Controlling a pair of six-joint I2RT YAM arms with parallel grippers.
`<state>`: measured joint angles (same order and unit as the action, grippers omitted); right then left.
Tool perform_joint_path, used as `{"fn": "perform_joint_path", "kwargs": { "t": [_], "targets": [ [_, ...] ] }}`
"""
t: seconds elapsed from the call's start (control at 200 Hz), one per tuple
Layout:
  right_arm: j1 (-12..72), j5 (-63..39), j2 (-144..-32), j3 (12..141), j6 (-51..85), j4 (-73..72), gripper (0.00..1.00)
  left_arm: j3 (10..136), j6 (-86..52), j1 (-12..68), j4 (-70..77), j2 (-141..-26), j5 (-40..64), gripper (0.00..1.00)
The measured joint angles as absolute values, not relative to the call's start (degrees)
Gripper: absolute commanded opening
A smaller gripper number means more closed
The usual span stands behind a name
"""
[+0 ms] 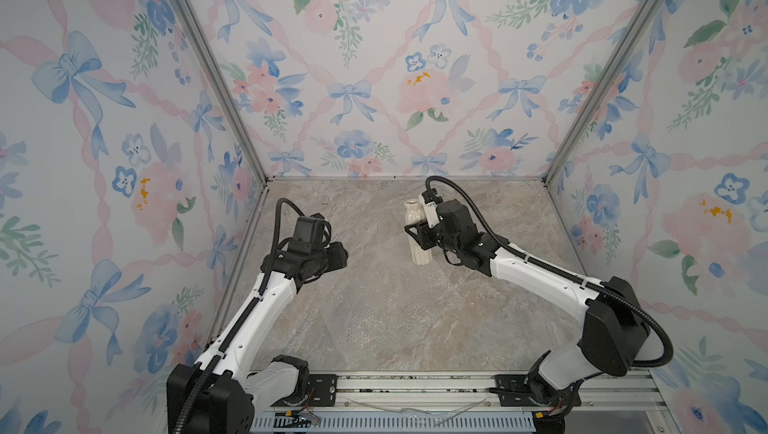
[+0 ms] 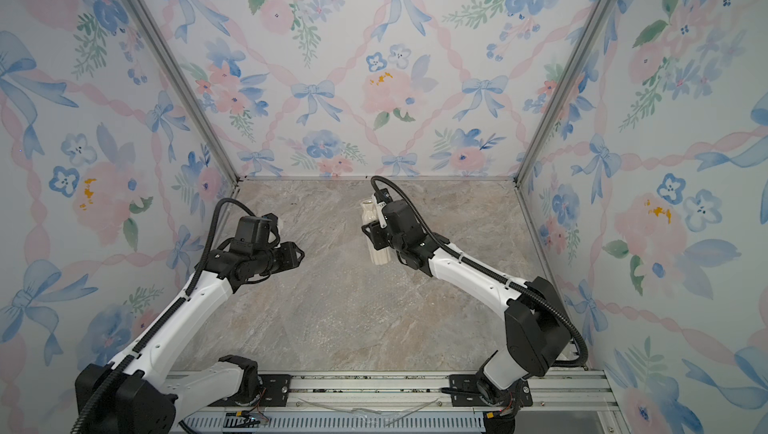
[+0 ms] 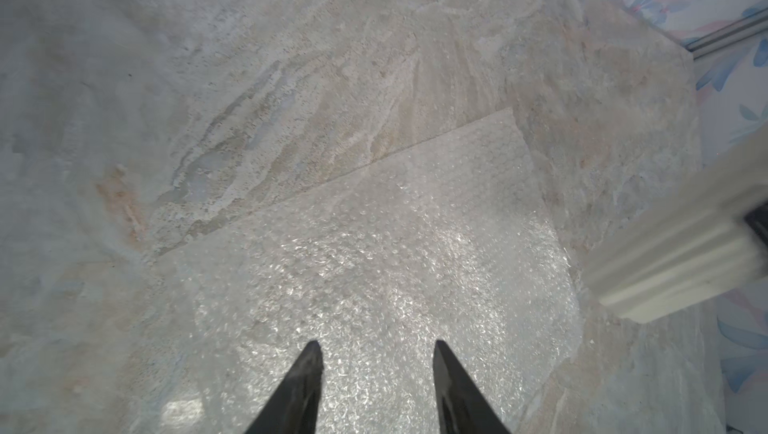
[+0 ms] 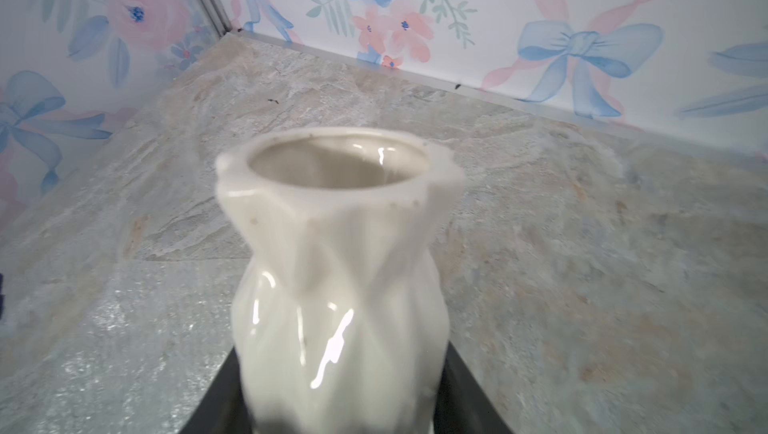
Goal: Unwrap the vase from the bubble wrap
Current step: Place the vase at the center of the board.
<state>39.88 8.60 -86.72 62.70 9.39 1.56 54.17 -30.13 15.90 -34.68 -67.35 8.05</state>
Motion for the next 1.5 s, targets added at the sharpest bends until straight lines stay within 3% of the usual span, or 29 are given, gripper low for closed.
{"fn": "perform_joint_path", "kwargs": {
  "t": [0.18, 0.285, 0.475, 0.725, 1.125, 1.5],
  "targets": [
    [38.2, 13.6, -74.7, 42.2, 6.2, -12.5, 0.00, 56.7, -29.1, 20.2, -33.6, -74.8, 9.1, 0.45],
    [38.5, 21.9, -70.6, 31.7, 6.2, -21.5, 0.00, 58.3, -28.4, 20.4, -33.0, -77.1, 9.1, 0.45],
    [40.5, 36.5, -74.3, 19.0, 3.7, -42.1, 0.00, 61.4, -27.0, 20.9, -32.2, -79.3, 9.1, 0.44],
    [38.5, 41.2, -92.6, 20.6, 4.0, -67.9, 0.00, 63.2, -26.1, 23.4, -31.7, -84.2, 8.7, 0.43],
    [36.6, 35.4, -101.0, 24.4, 7.2, -76.2, 0.00, 64.0, -26.1, 25.6, -30.9, -84.6, 5.6, 0.42],
    [43.1, 39.8, -104.2, 22.9, 6.0, -82.6, 0.08, 60.7, -26.2, 27.4, -26.4, -83.2, 3.4, 0.42]
  ]
}}
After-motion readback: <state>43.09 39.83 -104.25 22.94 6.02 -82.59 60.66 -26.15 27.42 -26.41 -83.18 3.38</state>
